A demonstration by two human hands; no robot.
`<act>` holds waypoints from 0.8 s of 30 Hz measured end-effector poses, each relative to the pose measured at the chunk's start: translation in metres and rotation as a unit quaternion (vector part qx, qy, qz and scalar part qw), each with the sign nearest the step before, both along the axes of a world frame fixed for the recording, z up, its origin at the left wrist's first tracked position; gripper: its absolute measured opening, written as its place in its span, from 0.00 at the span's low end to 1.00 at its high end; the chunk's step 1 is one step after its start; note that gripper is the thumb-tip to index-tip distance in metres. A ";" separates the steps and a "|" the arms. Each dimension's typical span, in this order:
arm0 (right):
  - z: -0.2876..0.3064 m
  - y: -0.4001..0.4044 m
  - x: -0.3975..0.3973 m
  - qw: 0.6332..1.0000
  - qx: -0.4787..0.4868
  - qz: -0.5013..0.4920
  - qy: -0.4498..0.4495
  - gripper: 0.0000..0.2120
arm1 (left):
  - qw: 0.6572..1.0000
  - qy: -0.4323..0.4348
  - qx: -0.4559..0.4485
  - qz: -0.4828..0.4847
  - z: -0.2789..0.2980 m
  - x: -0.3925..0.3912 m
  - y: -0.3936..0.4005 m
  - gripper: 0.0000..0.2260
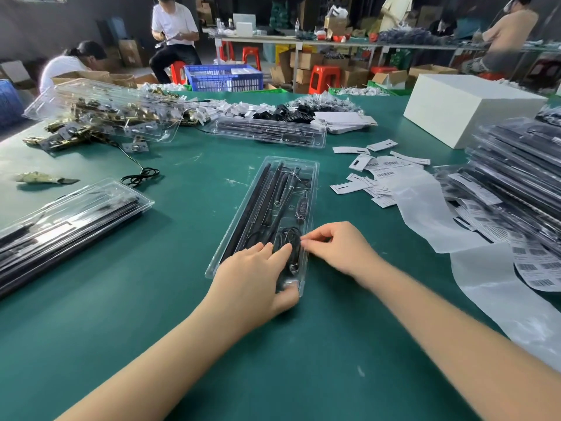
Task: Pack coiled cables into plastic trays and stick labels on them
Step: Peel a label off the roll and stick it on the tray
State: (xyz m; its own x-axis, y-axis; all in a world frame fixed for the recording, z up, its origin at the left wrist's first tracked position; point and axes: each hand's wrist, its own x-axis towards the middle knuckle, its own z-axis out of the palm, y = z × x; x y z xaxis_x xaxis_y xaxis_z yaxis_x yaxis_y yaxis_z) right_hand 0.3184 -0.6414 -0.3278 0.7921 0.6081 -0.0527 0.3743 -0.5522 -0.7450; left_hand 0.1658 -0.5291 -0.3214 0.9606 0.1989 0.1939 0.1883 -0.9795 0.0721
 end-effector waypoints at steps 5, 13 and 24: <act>0.033 -0.001 0.063 0.996 0.021 -0.088 0.027 0.03 | 0.998 -0.004 0.057 0.007 0.001 0.003 -0.003 0.25; 0.027 0.015 0.156 0.809 -0.465 0.096 -0.346 0.36 | 0.998 0.024 0.053 0.016 -0.002 0.002 -0.008 0.25; 0.060 0.011 0.141 0.871 -0.193 0.062 -0.448 0.08 | 1.000 0.002 0.022 0.012 -0.007 0.001 -0.005 0.24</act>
State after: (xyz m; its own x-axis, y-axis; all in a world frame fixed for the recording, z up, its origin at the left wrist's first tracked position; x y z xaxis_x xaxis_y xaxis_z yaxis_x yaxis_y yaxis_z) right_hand 0.4592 -0.6300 -0.2676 0.5499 0.7659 0.3332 0.7841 -0.6108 0.1099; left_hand 0.1667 -0.5345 -0.3281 0.9565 0.2127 0.1995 0.2115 -0.9770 0.0279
